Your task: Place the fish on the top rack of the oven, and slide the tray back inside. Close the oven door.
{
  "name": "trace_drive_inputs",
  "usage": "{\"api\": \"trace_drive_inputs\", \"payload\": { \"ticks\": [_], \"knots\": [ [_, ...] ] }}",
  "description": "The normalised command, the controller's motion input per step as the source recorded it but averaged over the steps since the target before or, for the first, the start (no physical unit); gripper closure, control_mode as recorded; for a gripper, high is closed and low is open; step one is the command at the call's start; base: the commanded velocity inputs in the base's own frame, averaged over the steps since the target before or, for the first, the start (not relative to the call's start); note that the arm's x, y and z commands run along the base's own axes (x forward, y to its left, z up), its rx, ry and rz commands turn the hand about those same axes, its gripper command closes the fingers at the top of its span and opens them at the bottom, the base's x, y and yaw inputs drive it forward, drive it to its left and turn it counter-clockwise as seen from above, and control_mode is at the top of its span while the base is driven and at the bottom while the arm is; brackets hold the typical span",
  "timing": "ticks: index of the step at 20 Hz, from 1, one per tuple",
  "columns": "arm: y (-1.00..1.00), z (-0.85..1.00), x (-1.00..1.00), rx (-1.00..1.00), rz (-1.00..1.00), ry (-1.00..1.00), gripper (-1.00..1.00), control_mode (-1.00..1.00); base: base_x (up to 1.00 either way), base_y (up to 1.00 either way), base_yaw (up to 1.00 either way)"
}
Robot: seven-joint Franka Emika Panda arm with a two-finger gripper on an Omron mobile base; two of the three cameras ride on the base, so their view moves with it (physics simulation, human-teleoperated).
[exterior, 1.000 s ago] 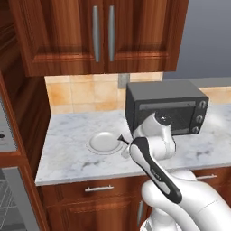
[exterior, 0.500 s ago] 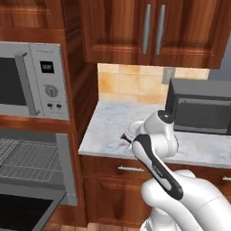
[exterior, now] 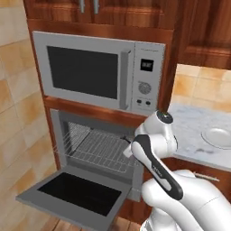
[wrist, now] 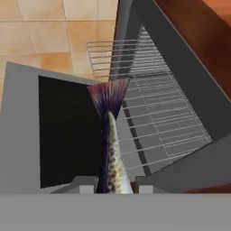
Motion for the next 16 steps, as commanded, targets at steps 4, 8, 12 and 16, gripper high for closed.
{"api": "trace_drive_inputs", "payload": {
  "ticks": [4, 8, 12, 16],
  "knots": [
    [0.0, 0.0, 0.0, 0.0, 0.0, 0.0, 1.0, 1.0, -0.01, 0.56, 0.35],
    [0.0, 0.0, 0.0, 0.0, 0.0, 0.0, 1.0, 1.0, -0.04, -0.05, 0.44],
    [0.0, 0.0, 0.0, 0.0, 0.0, 0.0, 1.0, 1.0, -0.15, -0.36, 0.36],
    [0.0, 0.0, 0.0, 0.0, 0.0, 0.0, 1.0, 1.0, -0.12, -0.51, 0.22]
  ]
}}
